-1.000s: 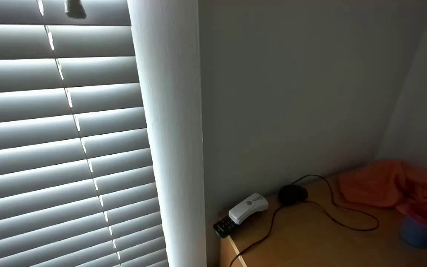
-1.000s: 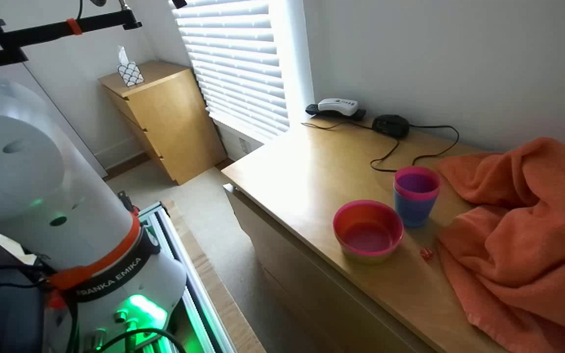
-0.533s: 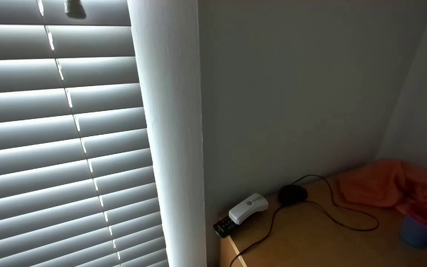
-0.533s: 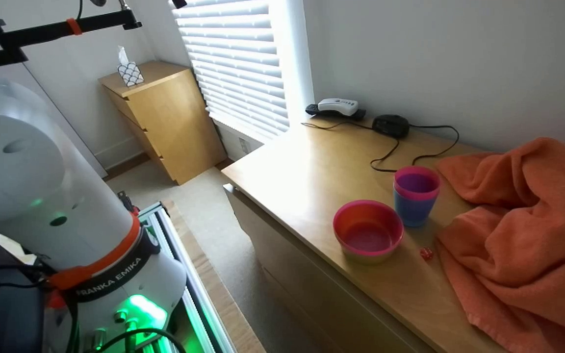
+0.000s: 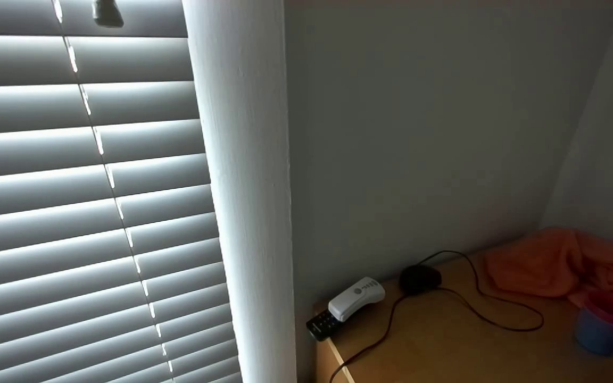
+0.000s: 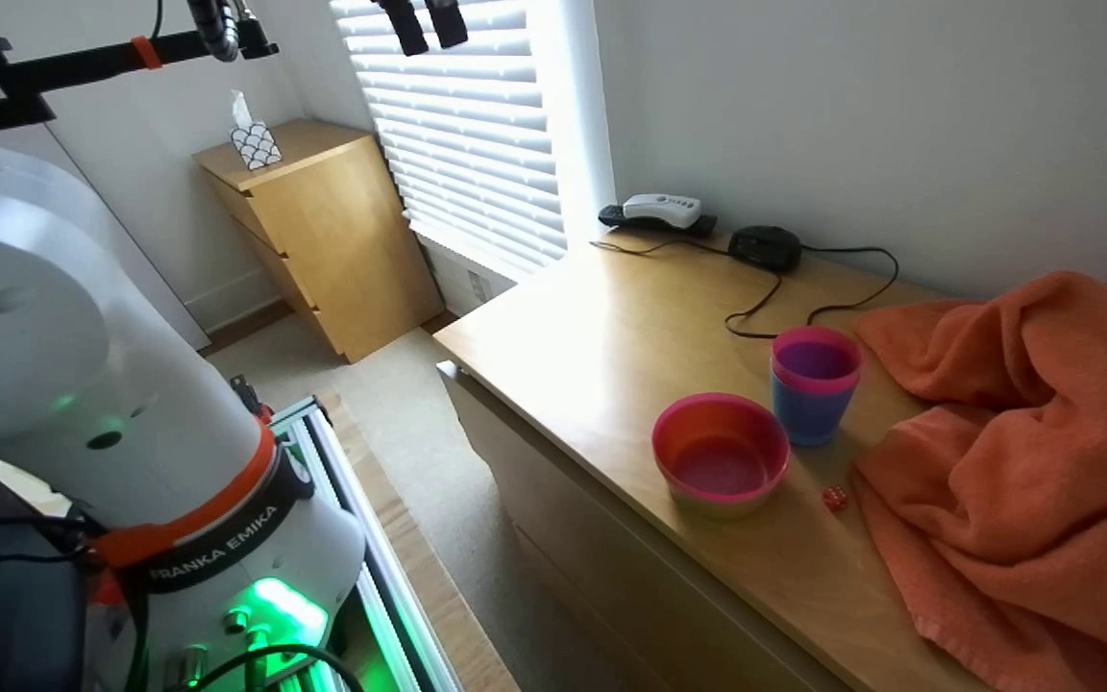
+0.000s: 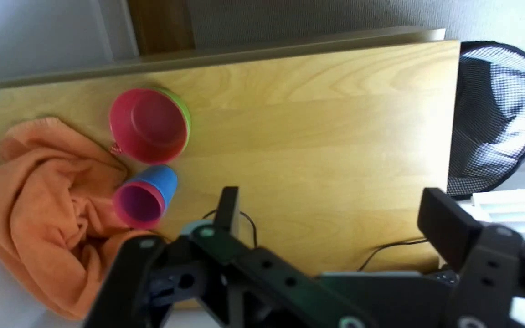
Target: Unstack the bowls on the chest
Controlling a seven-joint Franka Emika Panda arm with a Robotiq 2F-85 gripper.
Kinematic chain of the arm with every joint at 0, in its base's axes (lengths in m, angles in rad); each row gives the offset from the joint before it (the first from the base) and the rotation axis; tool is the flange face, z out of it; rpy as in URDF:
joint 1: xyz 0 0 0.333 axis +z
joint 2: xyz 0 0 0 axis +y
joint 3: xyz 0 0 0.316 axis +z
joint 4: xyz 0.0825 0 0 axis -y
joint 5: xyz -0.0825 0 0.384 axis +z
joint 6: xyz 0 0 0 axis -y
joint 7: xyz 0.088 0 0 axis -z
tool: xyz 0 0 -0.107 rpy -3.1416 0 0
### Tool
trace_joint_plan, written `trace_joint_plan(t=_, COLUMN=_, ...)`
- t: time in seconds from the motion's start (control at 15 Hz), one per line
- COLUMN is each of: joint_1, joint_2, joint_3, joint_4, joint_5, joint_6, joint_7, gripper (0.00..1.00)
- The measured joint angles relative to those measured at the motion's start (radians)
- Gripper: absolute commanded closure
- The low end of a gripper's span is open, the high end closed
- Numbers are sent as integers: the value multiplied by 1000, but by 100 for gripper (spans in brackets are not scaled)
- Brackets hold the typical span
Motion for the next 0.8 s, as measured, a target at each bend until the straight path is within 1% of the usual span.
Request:
trace_joint_plan(t=0.2, joint_1=-85, joint_2=-18, joint_3=-101, joint_4=-72, joint_5=-1, joint_6=0, joint_7=0, gripper=0)
trace_joint_plan(t=0.33, joint_1=-154, joint_2=-31, joint_3=-161, joint_4=-130, joint_5=-1, joint_6=15, joint_7=0, gripper=0)
trace_joint_plan(t=0.53, joint_1=-255, joint_2=-32, joint_3=-241, joint_4=-203, joint_5=-1, joint_6=92, joint_7=0, gripper=0)
trace_joint_plan(t=0.67, joint_1=-299, joint_2=-8, joint_3=-277, joint_4=-201, joint_5=0, joint_6=107, joint_7=-1, gripper=0)
trace_joint_plan(t=0.8, joint_1=-310, joint_2=8, joint_3=-285, joint_4=-197, joint_5=0, joint_6=108, joint_7=-1, gripper=0)
